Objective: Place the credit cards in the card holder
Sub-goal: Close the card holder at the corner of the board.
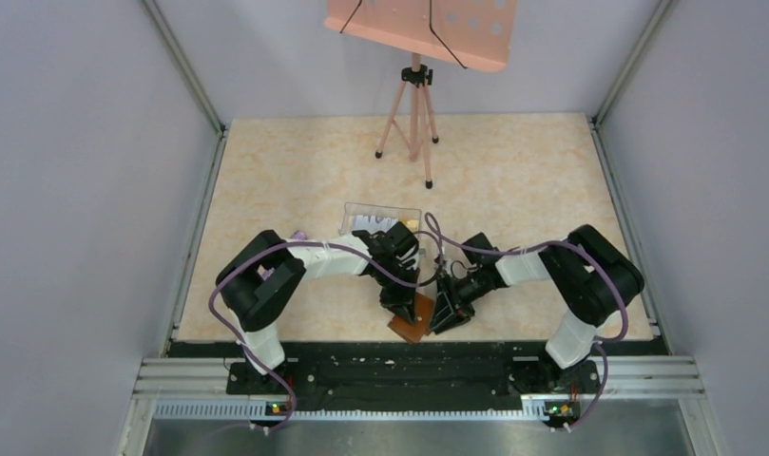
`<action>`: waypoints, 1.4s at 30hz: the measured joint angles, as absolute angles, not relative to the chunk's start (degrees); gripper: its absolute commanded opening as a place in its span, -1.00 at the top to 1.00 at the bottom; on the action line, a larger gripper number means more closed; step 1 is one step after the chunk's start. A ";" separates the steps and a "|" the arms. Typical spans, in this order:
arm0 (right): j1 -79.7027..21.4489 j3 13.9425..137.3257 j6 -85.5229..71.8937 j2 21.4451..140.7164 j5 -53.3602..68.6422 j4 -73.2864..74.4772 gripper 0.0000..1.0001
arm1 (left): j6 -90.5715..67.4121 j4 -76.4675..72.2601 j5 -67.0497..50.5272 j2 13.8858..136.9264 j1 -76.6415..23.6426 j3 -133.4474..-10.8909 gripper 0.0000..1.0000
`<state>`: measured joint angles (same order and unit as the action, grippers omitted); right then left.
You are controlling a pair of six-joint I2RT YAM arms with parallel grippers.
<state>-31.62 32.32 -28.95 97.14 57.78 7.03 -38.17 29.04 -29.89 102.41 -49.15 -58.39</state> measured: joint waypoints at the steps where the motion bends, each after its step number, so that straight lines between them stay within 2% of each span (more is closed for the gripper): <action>1: -31.94 32.58 -28.42 97.32 57.78 7.73 0.28 | -38.54 29.10 -29.76 102.41 -49.08 -58.39 1.00; 7: -32.84 33.58 -25.89 97.71 56.97 12.19 0.22 | -39.07 29.19 -29.58 102.43 -48.40 -58.39 1.00; 12: -32.88 35.42 -25.96 97.45 55.11 14.59 0.03 | -38.74 29.21 -29.34 102.21 -48.05 -58.37 0.54; 14: -32.91 35.66 -26.37 96.23 54.02 14.85 -0.02 | -38.68 29.17 -28.84 101.58 -47.97 -58.35 0.49; 16: -32.91 35.70 -26.68 94.59 52.21 14.74 -0.02 | -38.48 29.17 -27.46 100.27 -47.64 -58.04 0.51; 18: -32.91 35.75 -26.85 93.47 50.48 14.59 0.03 | -38.37 29.23 -26.44 99.18 -47.03 -57.58 0.66; 21: -32.91 35.79 -27.57 93.36 49.45 14.33 0.25 | -38.19 29.58 -25.28 97.56 -45.63 -56.88 0.87; 25: -32.88 35.68 -28.99 93.36 47.13 11.00 0.49 | -37.78 30.11 -24.58 96.60 -44.31 -56.75 0.98; 34: -32.88 35.35 -33.87 93.41 46.13 -0.80 0.77 | -37.10 31.94 -23.16 96.88 -43.86 -56.36 1.00; 42: -32.88 34.09 -36.71 94.91 48.21 -4.43 0.84 | -37.10 31.70 -23.57 98.10 -43.79 -55.77 1.00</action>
<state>-32.88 34.09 -36.71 94.91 48.21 -4.43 -37.10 31.70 -23.57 98.10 -43.79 -55.77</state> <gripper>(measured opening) 0.080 0.010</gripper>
